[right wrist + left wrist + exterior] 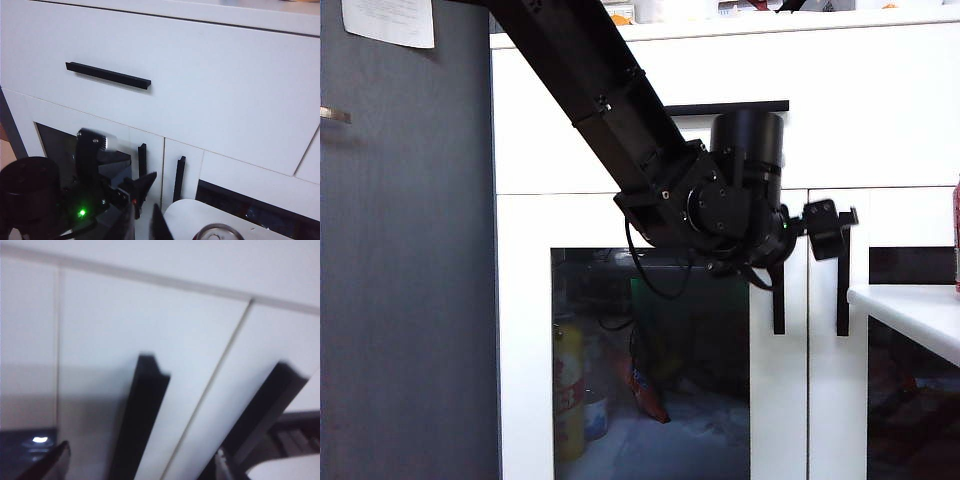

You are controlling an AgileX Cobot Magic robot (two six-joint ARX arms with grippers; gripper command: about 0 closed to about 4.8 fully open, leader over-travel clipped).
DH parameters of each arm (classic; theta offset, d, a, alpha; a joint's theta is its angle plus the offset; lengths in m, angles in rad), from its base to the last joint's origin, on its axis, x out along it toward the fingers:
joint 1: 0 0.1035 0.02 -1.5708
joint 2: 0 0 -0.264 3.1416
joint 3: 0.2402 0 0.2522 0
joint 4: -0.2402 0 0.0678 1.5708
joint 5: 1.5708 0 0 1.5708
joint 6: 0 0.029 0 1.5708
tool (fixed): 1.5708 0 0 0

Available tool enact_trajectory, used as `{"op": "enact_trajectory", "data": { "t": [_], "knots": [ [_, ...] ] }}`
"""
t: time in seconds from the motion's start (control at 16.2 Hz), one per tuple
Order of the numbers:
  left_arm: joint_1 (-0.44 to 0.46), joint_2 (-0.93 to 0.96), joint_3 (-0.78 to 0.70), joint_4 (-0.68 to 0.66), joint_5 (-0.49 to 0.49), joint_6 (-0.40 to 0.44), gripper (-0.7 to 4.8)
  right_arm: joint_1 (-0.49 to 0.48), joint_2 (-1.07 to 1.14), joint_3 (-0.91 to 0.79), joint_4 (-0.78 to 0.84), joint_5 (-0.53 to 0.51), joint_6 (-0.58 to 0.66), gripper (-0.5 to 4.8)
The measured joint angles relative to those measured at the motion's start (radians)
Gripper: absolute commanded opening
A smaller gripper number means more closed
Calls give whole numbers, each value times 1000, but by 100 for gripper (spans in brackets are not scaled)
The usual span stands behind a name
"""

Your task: Open the left door of the white cabinet, pick up a can of beverage from the table on the right, place it inside the cabinet, and finally close the cabinet door.

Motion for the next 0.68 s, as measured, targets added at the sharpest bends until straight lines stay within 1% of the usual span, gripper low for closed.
{"op": "enact_trajectory", "data": {
  "t": [0.06, 0.19, 0.37, 0.43, 0.56, 0.68],
  "knots": [
    [0, 0, 0, 11, 2, 0, 366, 0, 0, 0, 0, 2, -9, 50],
    [0, 0, 0, 15, 35, 0, 366, 0, 0, 0, 0, 4, -14, 50],
    [0, 0, 10, 31, 37, 1, 366, 0, 0, 0, 0, 4, -14, 50],
    [1, 0, 23, 32, 31, 2, 366, 0, 0, 0, 0, 4, -14, 50],
    [0, 0, 31, 26, -17, 3, 365, 0, 0, 0, 0, 4, -14, 50],
    [3, 4, 31, 9, -19, 3, 363, 1, 0, 0, 0, 4, -14, 50]
  ]
}}
